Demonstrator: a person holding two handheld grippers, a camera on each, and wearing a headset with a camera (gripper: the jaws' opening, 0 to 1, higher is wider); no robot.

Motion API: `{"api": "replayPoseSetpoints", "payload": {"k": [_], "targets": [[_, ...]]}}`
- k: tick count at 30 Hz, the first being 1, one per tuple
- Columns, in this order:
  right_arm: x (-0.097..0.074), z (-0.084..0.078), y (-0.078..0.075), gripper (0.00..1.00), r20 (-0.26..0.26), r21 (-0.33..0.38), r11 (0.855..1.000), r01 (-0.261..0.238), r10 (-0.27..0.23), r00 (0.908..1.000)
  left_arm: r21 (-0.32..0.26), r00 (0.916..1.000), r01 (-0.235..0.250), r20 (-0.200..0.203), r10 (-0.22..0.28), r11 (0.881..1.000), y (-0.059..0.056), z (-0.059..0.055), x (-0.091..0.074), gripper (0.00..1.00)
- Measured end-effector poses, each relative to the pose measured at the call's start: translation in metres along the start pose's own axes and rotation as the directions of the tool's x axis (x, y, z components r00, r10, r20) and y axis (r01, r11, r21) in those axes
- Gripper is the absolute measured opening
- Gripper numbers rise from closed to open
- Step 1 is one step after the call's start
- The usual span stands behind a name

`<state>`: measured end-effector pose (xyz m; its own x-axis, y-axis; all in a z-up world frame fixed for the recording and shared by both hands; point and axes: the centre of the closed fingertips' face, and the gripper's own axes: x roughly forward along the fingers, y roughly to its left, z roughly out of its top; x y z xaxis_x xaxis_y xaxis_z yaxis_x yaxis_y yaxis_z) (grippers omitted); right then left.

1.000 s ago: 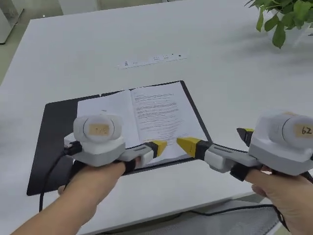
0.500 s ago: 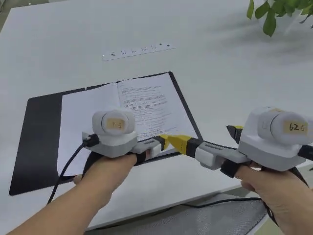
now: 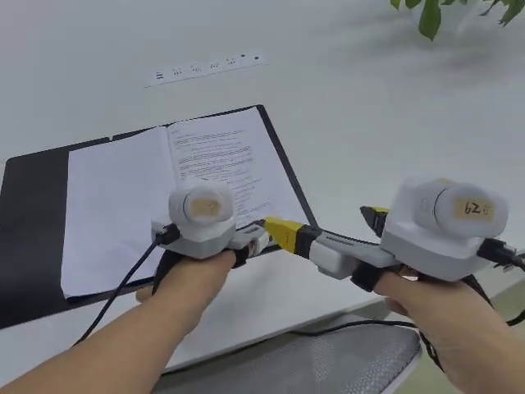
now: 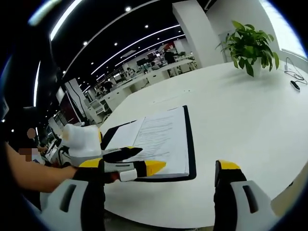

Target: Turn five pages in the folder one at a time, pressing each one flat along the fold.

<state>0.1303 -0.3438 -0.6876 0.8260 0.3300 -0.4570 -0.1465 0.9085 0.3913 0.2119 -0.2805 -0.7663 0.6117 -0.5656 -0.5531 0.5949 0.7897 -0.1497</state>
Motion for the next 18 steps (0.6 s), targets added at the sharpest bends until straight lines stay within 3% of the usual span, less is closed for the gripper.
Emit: {"api": "replayPoseSetpoints", "payload": {"k": [5, 7, 10, 12, 18], "targets": [[0.003, -0.004, -0.002, 0.93, -0.01, 0.008, 1.0, -0.005, 0.005, 0.9999, -0.006, 0.9998, -0.019, 0.007, 0.019, 1.0, -0.003, -0.005, 0.009, 0.66], [0.005, -0.005, -0.002, 0.93, -0.014, 0.008, 1.0, -0.007, 0.007, 0.9999, 0.066, 0.9985, -0.054, 0.015, 0.053, 0.996, 0.001, -0.009, 0.009, 0.63], [0.006, -0.006, -0.003, 0.93, -0.019, 0.011, 1.0, -0.01, 0.01, 0.9998, 0.101, 0.997, -0.067, 0.046, 0.063, 0.993, 0.002, -0.012, 0.009, 0.6], [0.007, -0.007, -0.004, 0.92, -0.023, 0.017, 1.0, -0.01, 0.01, 0.9997, 0.09, 0.9952, -0.068, 0.076, 0.061, 0.994, 0.004, -0.012, 0.009, 0.59], [0.011, -0.012, -0.006, 0.91, -0.037, 0.024, 1.0, -0.011, 0.011, 0.9992, 0.079, 0.9913, -0.076, 0.114, 0.066, 0.994, 0.01, -0.012, 0.007, 0.53]]}}
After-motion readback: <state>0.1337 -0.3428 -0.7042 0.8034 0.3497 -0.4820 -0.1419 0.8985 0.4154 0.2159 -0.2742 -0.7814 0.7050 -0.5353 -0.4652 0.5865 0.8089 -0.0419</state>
